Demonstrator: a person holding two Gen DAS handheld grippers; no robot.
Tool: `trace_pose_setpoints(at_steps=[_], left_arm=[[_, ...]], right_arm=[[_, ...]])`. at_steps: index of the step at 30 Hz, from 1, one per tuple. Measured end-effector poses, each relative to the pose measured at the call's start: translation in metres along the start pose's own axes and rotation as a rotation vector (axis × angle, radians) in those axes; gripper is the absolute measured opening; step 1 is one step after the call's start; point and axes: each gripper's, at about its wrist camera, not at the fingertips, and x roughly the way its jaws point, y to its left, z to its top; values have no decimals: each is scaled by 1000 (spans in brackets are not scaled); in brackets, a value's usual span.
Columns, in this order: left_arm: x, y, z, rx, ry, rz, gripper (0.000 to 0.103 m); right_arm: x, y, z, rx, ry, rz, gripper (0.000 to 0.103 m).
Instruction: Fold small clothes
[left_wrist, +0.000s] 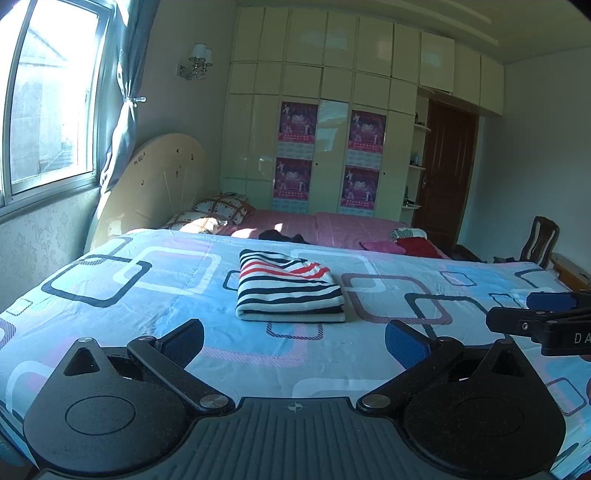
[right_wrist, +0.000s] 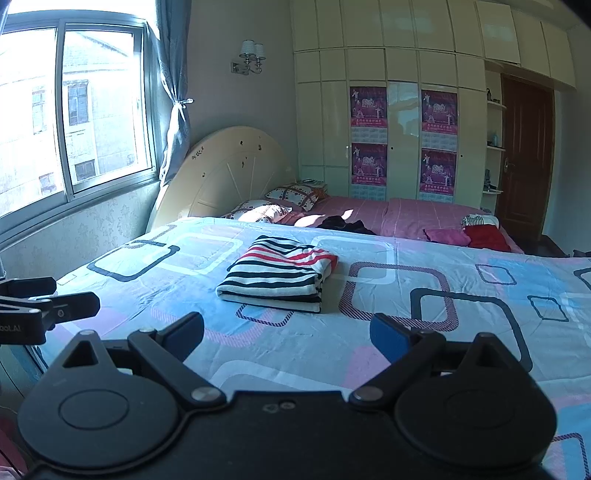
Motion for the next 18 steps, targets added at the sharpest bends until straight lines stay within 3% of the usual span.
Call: trace_pose_setpoints(at_steps=[18], left_arm=[[3,2,3,12,2,7,103]], right_arm=[[9,12,4,3,1,14,96]])
